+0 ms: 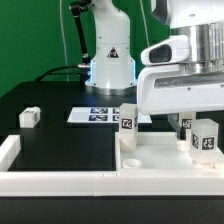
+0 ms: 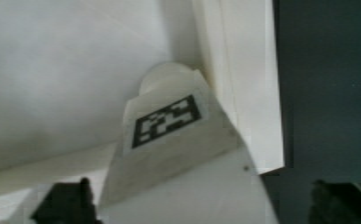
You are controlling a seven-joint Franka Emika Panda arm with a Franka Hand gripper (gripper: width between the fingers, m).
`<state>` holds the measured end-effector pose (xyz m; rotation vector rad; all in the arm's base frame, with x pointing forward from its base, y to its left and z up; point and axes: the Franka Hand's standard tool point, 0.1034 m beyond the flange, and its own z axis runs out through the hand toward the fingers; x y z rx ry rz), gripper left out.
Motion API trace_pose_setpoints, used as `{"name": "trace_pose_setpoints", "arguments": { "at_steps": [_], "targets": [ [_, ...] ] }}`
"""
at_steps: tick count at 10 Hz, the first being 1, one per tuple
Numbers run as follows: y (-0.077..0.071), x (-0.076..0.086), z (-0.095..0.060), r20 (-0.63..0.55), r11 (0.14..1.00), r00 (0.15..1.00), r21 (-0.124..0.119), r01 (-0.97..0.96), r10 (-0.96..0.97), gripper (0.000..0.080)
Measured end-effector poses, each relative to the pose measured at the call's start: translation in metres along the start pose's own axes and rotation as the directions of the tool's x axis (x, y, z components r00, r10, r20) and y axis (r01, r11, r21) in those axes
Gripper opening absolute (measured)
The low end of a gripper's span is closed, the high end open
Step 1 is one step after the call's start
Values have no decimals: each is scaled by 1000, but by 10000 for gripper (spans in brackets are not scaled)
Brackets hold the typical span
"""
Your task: Assemble square table
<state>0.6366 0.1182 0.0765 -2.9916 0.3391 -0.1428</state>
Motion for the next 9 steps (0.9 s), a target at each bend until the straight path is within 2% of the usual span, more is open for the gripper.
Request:
{"name": "trace_pose_setpoints", "arguments": {
  "at_steps": [1,2,4,5,6,7,8,9],
  "targets": [
    [0,0,0,1,1000,1000,0,1,-1,536],
    [0,0,1,1,1000,1000,0,-23,23,316],
    [4,1,1,-1,982,982,-5,-190,190,294],
    [6,1,1,-3,945,945,-9,-326,326,294],
    [8,1,1,-2,891,891,-15,-454,454,294],
    [9,-1,2,5,784,784,-16,-620,620,294],
    [12,-2,2,17,644,643,-8,-765,765,294],
    [14,-2,3,34,522,521,-2,-853,853,294]
  ]
}}
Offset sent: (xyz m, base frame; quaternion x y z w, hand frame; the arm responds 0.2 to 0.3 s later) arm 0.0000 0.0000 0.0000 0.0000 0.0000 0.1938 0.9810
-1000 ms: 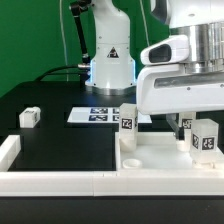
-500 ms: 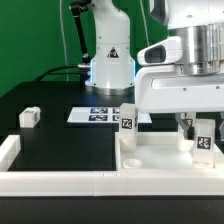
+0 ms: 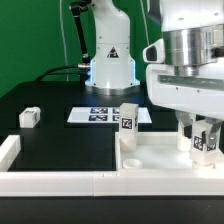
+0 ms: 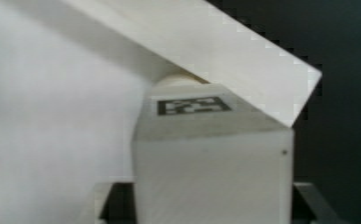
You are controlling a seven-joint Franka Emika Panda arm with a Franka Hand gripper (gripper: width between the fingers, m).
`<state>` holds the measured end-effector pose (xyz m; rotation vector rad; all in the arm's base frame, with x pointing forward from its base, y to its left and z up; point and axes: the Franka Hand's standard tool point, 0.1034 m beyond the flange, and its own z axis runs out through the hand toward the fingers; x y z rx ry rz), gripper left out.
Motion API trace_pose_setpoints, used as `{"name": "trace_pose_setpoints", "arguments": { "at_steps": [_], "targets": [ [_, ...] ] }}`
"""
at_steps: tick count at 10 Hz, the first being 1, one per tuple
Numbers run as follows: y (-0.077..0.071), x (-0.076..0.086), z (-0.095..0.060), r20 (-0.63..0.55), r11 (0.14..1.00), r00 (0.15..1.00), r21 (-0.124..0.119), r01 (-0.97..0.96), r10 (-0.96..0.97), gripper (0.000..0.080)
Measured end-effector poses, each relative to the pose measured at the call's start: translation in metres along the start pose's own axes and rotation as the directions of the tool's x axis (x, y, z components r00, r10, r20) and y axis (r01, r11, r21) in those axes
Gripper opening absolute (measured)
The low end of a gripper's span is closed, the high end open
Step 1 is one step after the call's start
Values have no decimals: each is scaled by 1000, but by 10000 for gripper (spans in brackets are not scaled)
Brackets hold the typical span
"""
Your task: Assemble square table
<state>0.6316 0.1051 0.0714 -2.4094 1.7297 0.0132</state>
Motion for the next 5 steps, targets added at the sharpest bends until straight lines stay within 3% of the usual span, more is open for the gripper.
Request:
{"name": "trace_pose_setpoints", "arguments": {
  "at_steps": [3,4,5],
  "targets": [
    [2,1,0,-1,997,997,12,-76,76,294],
    [2,0,0,-1,1000,1000,11,-25,25,385],
    [-1,-4,1,-18,984,984,15,180,-180,522]
  ]
}}
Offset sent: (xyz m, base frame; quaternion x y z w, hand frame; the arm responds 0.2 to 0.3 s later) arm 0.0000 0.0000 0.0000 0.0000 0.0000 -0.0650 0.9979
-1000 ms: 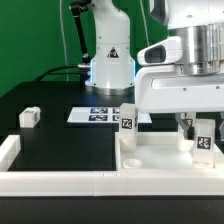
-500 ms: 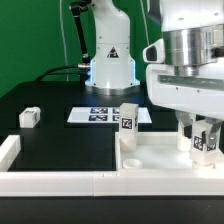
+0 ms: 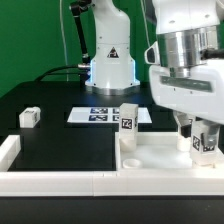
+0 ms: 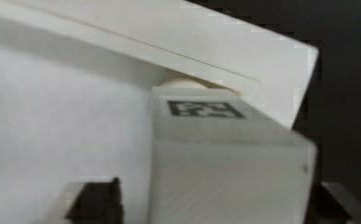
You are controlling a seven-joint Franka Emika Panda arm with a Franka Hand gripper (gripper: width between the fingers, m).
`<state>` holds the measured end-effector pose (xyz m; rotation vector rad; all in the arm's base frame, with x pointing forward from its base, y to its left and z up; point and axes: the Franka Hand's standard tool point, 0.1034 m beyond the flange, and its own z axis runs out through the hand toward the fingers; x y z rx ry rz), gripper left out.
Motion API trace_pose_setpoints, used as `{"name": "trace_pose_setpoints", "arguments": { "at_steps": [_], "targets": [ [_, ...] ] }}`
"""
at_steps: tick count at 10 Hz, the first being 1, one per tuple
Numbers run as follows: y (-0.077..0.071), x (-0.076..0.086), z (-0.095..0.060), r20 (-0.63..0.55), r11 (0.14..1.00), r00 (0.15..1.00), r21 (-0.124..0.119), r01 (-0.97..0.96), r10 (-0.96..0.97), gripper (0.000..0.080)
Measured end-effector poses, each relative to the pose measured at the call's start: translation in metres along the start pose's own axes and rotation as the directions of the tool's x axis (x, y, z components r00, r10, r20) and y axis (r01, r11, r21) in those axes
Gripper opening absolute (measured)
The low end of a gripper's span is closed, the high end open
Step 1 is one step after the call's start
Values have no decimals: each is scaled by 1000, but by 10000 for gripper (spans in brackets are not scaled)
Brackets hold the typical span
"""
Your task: Assemble square table
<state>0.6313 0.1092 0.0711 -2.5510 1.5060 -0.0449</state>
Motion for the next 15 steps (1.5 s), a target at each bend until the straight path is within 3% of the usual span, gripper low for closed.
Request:
{"name": "trace_pose_setpoints", "arguments": {
  "at_steps": [1,2,4,5,6,7,8,10,12,13,14,15],
  "targets": [
    [-5,-5,0,-7,986,986,9,166,-166,522],
    [-4,-6,0,-5,966,966,8,259,-259,623],
    [-4,-5,1,-7,927,927,5,375,-375,641],
    [-4,-5,0,-16,867,867,-1,498,-498,648],
    [-8,-8,0,-39,706,705,-25,708,-708,648],
    [-7,-7,1,-30,598,598,-32,801,-801,649],
    [-8,-7,1,-34,550,549,-33,835,-835,649],
    [-7,-7,2,-39,551,550,-32,834,-834,649],
    [-7,-7,2,-39,565,564,-32,824,-825,403],
    [-6,-6,2,-41,614,613,-30,788,-789,403],
    [-5,-5,3,-42,663,662,-29,748,-748,293],
    [-4,-3,3,-45,726,724,-27,687,-688,293]
  ]
}}
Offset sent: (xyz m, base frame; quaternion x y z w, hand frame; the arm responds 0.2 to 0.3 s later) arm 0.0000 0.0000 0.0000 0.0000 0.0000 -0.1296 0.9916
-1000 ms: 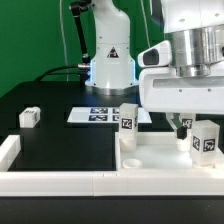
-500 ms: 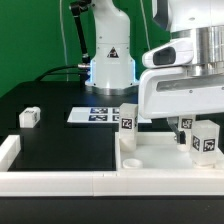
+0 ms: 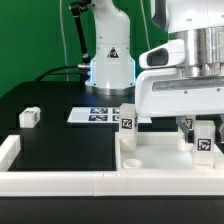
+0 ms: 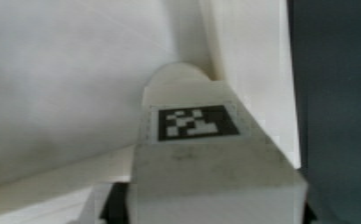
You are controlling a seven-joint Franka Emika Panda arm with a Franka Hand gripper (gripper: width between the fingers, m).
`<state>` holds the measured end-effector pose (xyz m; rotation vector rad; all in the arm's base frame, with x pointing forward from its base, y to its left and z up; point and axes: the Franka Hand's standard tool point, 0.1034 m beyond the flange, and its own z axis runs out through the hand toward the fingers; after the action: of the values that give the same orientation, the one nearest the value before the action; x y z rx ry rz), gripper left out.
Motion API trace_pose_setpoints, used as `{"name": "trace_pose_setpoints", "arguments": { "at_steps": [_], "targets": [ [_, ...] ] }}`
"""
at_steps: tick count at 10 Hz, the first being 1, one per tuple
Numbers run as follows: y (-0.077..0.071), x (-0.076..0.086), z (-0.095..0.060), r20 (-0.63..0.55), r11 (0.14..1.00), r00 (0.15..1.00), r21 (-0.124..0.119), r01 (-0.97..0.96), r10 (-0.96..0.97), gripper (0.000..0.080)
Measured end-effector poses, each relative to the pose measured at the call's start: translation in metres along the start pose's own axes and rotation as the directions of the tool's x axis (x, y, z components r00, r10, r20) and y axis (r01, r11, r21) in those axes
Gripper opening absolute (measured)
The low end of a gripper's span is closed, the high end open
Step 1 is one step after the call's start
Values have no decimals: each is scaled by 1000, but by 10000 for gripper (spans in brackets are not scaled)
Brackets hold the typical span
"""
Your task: Assemble square table
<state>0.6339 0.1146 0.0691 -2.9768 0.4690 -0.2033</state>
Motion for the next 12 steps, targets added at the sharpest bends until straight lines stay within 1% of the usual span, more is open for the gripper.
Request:
{"name": "trace_pose_setpoints", "arguments": {
  "at_steps": [1,2,3,4,5,6,7,8,9,10,11,12],
  "targets": [
    [2,1,0,0,990,990,-4,-142,142,293],
    [3,0,0,10,954,954,-10,-299,299,293],
    [4,-3,0,32,840,840,-36,-541,542,293],
    [3,-4,0,49,701,700,-49,-711,713,293],
    [3,-4,0,66,543,539,-58,-838,840,293],
    [5,-4,0,78,452,447,-54,-891,891,293],
    [5,-5,1,76,391,387,-59,-918,919,293],
    [5,-5,1,71,365,361,-62,-929,930,293],
    [5,-5,1,73,390,386,-60,-919,920,293],
    [3,-6,2,70,490,487,-48,-870,871,369],
    [-5,-9,3,68,662,659,-20,-749,749,502],
    [-8,-12,3,73,758,755,-15,-652,651,616]
  ]
}}
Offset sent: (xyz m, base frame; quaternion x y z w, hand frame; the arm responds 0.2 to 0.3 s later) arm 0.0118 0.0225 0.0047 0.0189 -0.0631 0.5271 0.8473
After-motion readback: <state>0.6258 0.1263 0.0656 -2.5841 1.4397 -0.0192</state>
